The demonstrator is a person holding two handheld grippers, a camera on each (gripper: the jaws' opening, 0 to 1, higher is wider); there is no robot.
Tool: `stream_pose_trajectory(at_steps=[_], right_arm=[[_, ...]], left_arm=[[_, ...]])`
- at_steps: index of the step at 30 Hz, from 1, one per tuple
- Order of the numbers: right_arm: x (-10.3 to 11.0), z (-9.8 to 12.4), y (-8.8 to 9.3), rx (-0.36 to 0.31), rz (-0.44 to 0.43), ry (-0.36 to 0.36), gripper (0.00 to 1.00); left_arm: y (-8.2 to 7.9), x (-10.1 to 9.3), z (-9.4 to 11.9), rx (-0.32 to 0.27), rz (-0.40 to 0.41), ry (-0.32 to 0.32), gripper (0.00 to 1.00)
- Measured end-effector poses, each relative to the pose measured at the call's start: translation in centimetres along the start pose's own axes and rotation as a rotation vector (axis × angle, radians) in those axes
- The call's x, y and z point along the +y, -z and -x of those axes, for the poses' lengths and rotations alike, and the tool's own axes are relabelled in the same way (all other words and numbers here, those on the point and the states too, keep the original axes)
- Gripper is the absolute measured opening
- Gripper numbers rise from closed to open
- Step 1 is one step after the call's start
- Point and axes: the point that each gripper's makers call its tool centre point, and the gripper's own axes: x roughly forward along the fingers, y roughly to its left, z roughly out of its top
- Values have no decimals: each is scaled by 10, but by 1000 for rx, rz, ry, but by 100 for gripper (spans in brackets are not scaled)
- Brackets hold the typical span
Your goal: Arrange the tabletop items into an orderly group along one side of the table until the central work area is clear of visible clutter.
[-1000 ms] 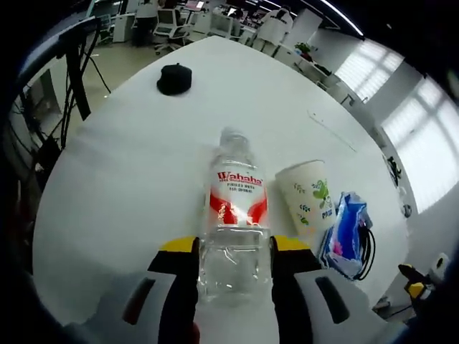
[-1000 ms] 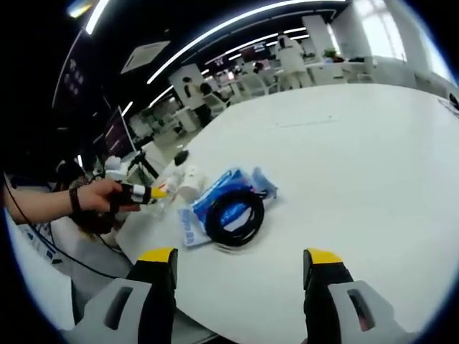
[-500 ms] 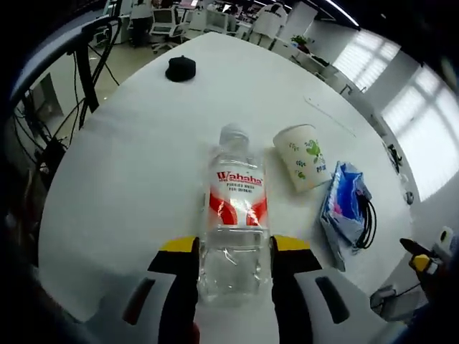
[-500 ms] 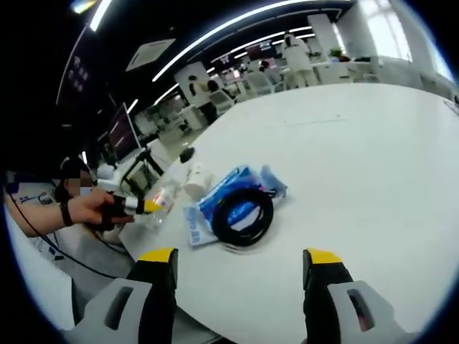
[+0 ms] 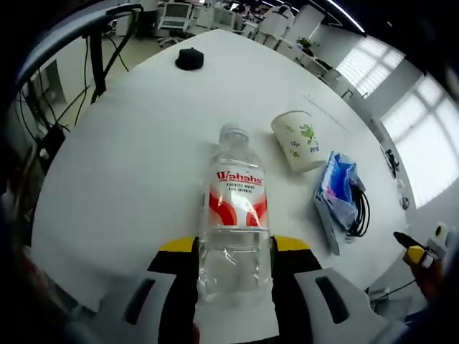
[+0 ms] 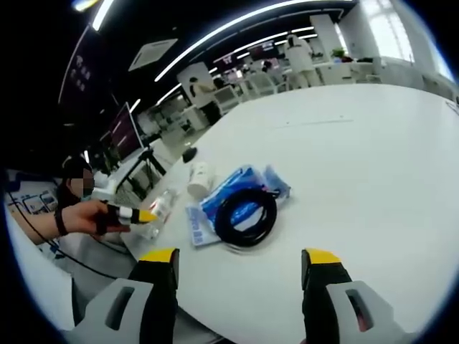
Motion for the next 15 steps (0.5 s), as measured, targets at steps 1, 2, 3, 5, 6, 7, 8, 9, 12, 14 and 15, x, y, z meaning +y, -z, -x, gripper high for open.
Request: stream_pose_trajectory(at_steps=[1, 2, 3, 5, 6, 7, 8, 9, 12, 14, 15], right_arm=[[1, 0, 0, -1, 0, -1, 70], [1, 0, 0, -2, 0, -1, 70], [1, 1, 0, -3, -1, -1, 70], [1, 1, 1, -4, -3, 0, 70], [0, 1, 2, -3, -4, 1, 70], [0, 1, 2, -4, -4, 1, 70], [0, 1, 2, -5, -3, 1, 70], [1, 2, 3, -5, -3, 0, 70], [3, 3, 3, -6, 0, -1, 70], [3, 4, 2, -11, 2, -1, 70], [3, 5, 2, -12, 2, -2, 70]], left_arm=[[2, 0, 1, 2, 2, 0, 38], [5, 0, 2, 3, 5, 2, 38], [7, -1, 3, 3, 7, 2, 38], [11, -1, 5, 4, 7, 1, 38], [13, -1, 6, 6, 6, 1, 39], [15, -1, 7, 10, 2, 1, 39], [16, -1, 8, 12, 1, 1, 39], [17, -1, 8, 13, -2, 2, 39], [18, 0, 9, 6, 5, 6, 39], [19, 1, 9, -3, 17, 8, 39], [19, 0, 9, -3, 16, 8, 39]])
